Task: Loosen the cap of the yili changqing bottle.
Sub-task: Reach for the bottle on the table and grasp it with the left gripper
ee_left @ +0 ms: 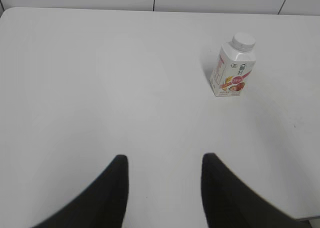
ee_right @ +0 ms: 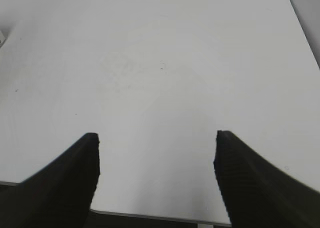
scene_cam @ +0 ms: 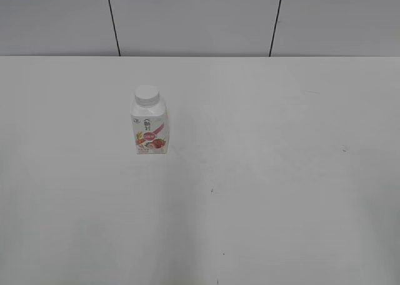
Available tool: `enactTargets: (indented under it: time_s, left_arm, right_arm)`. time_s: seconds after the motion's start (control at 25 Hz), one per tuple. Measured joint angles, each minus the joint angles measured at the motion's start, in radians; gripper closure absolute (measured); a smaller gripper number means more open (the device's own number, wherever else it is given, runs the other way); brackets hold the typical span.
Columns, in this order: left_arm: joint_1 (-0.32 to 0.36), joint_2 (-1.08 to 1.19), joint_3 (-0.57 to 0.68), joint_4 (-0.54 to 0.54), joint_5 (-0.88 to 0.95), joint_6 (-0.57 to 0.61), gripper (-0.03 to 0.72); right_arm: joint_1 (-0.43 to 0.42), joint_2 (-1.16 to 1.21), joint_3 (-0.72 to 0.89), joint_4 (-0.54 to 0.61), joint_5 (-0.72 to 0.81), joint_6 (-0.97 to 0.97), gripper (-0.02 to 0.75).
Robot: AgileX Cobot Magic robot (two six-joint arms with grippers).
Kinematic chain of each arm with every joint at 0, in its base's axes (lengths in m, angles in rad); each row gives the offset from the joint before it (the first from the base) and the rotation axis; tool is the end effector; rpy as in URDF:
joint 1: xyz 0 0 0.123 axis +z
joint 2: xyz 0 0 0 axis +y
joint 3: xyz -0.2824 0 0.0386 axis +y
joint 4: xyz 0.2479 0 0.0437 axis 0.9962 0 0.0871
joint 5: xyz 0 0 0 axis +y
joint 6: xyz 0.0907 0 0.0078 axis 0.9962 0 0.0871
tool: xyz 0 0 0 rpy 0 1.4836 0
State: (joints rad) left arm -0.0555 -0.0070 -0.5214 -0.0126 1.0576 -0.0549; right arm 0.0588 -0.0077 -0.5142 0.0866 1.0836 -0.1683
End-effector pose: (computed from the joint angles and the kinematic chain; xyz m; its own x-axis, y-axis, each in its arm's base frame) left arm -0.0084 -0.0005 0.2833 -0.4303 -0.0372 -0.9019 0.0392 0.9974 -0.0599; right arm -0.0092 0.0064 0.2794 -0.4349 -0.1528 -0.8874 -0.1834 0.9799 -0.0788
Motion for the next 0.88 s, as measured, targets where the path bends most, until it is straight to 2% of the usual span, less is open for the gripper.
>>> enactTargets:
  time_s: [0.88]
  left_arm:
    - [0.000,0.000,0.000,0.000,0.000,0.000,0.379]
  right_arm:
    - [0.000,0.000,0.000,0.000,0.000,0.000,0.172]
